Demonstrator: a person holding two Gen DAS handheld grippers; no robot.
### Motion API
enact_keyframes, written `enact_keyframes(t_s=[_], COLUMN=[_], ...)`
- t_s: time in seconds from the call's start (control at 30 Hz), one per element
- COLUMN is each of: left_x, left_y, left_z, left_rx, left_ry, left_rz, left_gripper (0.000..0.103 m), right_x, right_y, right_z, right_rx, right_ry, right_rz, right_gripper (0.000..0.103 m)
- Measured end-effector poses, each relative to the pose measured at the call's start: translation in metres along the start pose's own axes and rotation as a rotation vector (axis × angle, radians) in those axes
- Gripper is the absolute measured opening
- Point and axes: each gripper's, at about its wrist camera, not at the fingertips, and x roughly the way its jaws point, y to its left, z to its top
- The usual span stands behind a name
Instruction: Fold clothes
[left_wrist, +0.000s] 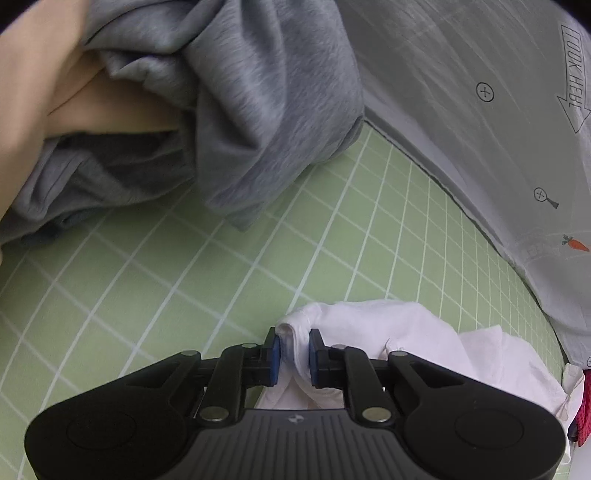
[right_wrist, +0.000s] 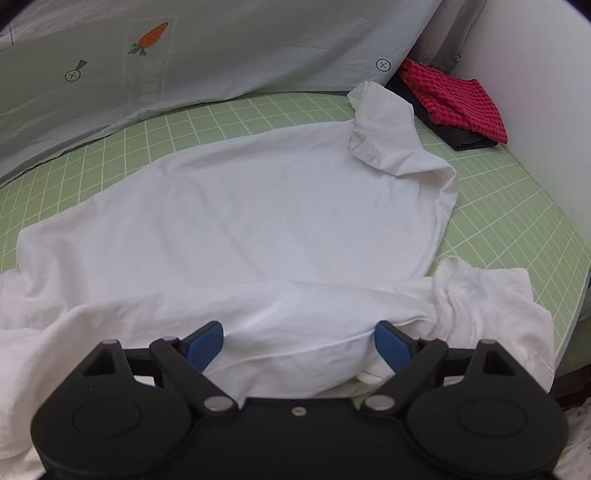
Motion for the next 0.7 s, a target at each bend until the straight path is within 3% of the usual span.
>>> enact_keyframes(t_s=[0.17, 0.3, 0.33, 0.4, 0.6, 0.7], left_x=[0.018, 0.016, 0.011, 0.001, -0.015, -0.008], left_y=[-0.022, -0.026, -0.024, -0.019, -0.007, -0.013], left_z=[0.054, 0.071, 0.068, 0.061, 0.023, 0.011], left_rx=[0.075, 0.076, 0.073, 0.07, 0.067, 0.082], left_ry=[-0.137, -0.122, -0.122, -0.117, -0.037, -0.009], left_rz=[-0.002, 0.004, 0.007, 0.008, -0.066, -0.097], left_gripper=[0.016, 0.025, 0.027, 0.039, 0.068, 0.069], right_x=[-0.016, -0.027, -0.027, -0.027, -0.02, -0.019], right_y=[0.005, 0.01, 0.01, 0.009, 0.006, 0.005], right_z=[0.005, 0.001, 0.0, -0.002, -0.008, -0.01], right_rx=[-0.047, -0.108, -0.114, -0.11, -0.07, -0.057], right_ry=[-0.047, -0.075, -0.076, -0.071, -0.056, -0.058], right_rz=[-0.033, -0.048, -0.048, -0.039, 0.014, 0.034], right_gripper=[0.09, 0.09, 0.09, 0.09, 0.09, 0.09])
